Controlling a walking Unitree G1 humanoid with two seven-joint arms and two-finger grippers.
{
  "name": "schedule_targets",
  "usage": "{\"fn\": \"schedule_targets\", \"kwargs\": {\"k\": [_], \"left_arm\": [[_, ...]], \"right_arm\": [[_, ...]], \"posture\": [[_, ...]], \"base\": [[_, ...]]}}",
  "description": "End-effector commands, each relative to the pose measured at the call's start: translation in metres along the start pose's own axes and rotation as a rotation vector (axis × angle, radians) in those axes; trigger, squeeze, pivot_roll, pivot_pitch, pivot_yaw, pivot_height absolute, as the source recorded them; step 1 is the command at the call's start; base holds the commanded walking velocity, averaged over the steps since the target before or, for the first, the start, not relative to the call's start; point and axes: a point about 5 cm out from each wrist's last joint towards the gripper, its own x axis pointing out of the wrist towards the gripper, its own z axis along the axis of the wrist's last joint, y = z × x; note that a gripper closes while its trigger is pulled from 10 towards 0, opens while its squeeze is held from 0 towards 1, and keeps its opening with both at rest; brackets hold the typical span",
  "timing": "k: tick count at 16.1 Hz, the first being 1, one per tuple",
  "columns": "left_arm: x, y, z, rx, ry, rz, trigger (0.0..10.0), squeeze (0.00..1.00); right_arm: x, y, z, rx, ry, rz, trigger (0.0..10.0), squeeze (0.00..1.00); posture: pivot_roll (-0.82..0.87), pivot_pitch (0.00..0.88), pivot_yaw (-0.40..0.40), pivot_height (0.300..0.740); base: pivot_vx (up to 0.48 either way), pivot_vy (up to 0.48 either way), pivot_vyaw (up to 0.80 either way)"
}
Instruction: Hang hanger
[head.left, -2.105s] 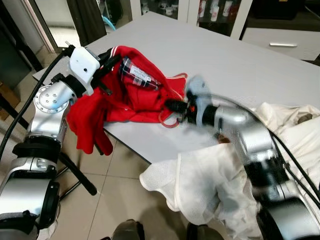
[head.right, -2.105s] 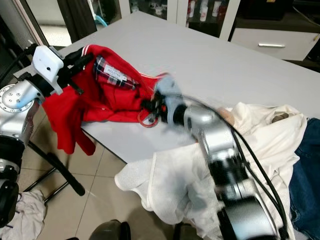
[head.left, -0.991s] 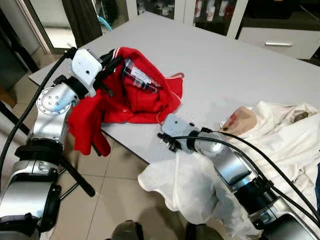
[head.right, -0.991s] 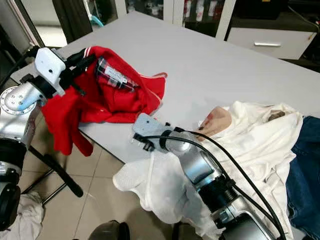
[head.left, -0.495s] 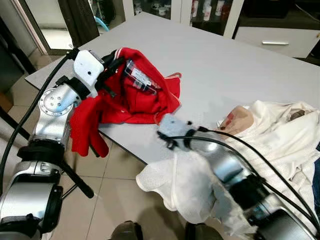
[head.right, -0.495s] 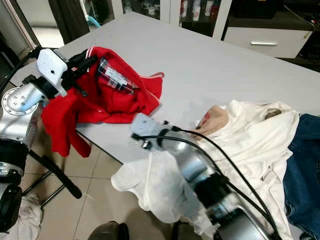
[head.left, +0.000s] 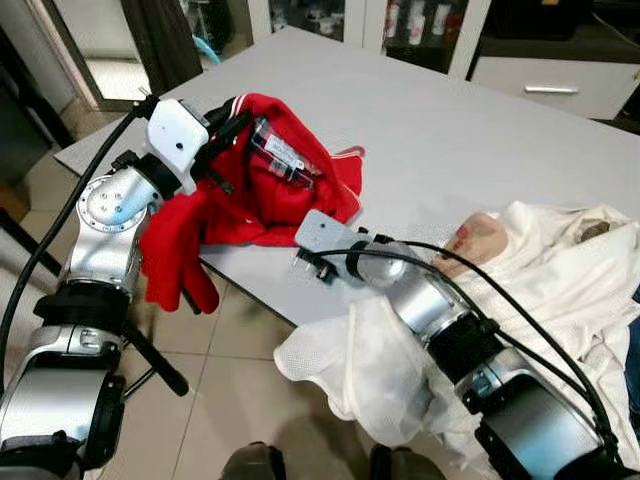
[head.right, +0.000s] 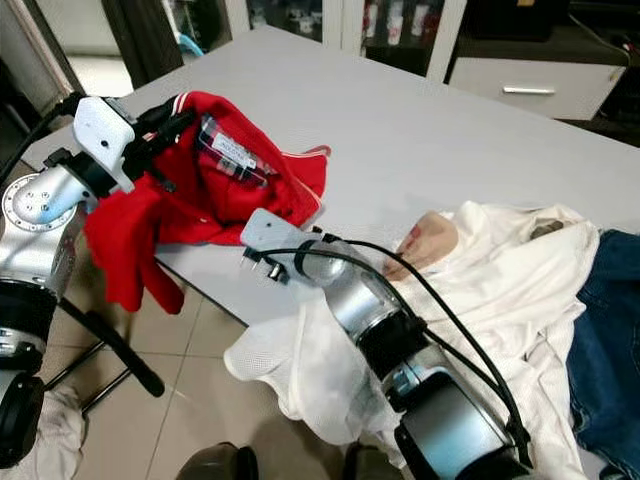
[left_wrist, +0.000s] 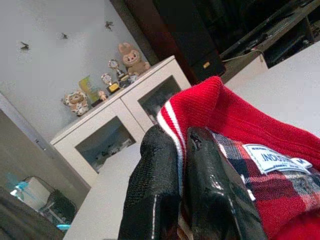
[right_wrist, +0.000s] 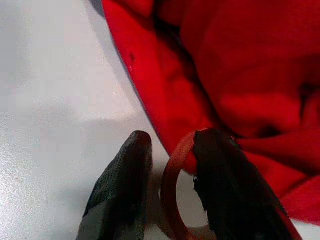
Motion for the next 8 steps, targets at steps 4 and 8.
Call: {"fn": "schedule_targets", "kwargs": {"k": [4, 8], "left_arm": [[0.000, 0.002, 0.007, 0.014, -0.026, 0.026, 9.0, 0.00], [0.001, 0.001, 0.009, 0.014, -0.035, 0.028, 8.9, 0.00]], "right_arm": [[-0.002, 0.001, -0.035, 0.057, 0.140, 0.067, 0.0, 0.00], [-0.003, 0.002, -0.028, 0.159, 0.070, 0.090, 0.0, 0.00]], "posture": [[0.09, 0.088, 0.021, 0.740], [0.09, 0.092, 0.023, 0.740]], "base": [[0.000, 0.000, 0.00], [0.000, 0.000, 0.00]]}}
